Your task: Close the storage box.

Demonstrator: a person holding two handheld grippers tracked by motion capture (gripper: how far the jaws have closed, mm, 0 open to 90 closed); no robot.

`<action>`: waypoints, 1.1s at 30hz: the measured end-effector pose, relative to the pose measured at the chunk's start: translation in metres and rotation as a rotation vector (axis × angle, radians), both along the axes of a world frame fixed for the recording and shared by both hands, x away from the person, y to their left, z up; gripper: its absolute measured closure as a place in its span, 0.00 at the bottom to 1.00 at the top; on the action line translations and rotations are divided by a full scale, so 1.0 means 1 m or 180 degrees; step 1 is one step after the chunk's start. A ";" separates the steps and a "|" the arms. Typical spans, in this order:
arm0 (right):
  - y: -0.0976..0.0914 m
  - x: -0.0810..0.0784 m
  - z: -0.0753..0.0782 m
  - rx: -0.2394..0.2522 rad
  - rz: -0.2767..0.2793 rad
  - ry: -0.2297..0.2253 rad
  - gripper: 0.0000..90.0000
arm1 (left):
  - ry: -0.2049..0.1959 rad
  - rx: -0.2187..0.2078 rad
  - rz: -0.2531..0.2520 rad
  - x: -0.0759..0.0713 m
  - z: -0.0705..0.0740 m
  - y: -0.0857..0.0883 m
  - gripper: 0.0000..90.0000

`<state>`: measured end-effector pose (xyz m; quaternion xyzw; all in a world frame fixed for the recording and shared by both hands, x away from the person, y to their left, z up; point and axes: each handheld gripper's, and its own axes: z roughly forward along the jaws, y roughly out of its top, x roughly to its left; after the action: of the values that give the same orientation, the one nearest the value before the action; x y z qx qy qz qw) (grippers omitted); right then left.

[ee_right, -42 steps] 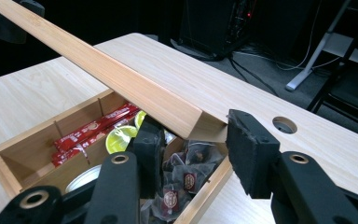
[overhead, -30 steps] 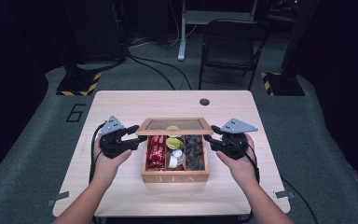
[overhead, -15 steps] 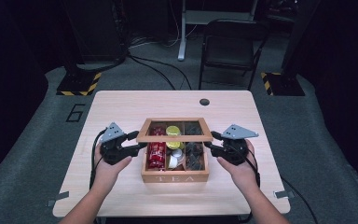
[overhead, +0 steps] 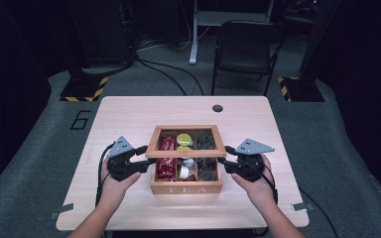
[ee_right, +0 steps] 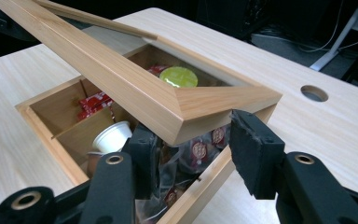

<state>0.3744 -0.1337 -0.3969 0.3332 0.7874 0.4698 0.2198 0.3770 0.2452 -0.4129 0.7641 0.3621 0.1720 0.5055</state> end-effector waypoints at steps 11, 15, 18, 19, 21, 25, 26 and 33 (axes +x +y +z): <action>0.000 -0.013 -0.020 -0.0085 0.0035 -0.0022 0.60 | 0.0081 -0.0070 -0.0019 -0.014 -0.019 0.000 0.51; 0.000 -0.017 -0.024 -0.0116 0.0019 -0.0059 0.61 | 0.0071 -0.0038 -0.0045 -0.019 -0.022 -0.001 0.51; 0.000 -0.020 -0.029 -0.0100 0.0003 -0.0055 0.61 | 0.0084 -0.0048 -0.0049 -0.021 -0.026 -0.001 0.52; 0.001 -0.020 -0.030 -0.0076 -0.0010 -0.0042 0.61 | 0.0085 -0.0046 -0.0036 -0.022 -0.028 -0.001 0.52; 0.000 -0.022 -0.034 -0.0081 -0.0004 -0.0037 0.61 | 0.0097 -0.0028 -0.0051 -0.023 -0.031 -0.002 0.52; 0.000 -0.023 -0.041 -0.0112 0.0025 0.0029 0.61 | 0.0103 -0.0015 -0.0057 -0.027 -0.038 -0.005 0.55; 0.000 -0.024 -0.042 -0.0116 0.0010 0.0046 0.61 | 0.0093 0.0010 -0.0070 -0.027 -0.039 -0.005 0.55; -0.001 -0.028 -0.045 -0.0136 0.0057 0.0092 0.61 | 0.0111 -0.0005 -0.0086 -0.030 -0.044 -0.007 0.60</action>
<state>0.3468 -0.1346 -0.4424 0.3282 0.8032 0.4500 0.2112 0.3467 0.2384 -0.4573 0.7714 0.3606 0.1515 0.5020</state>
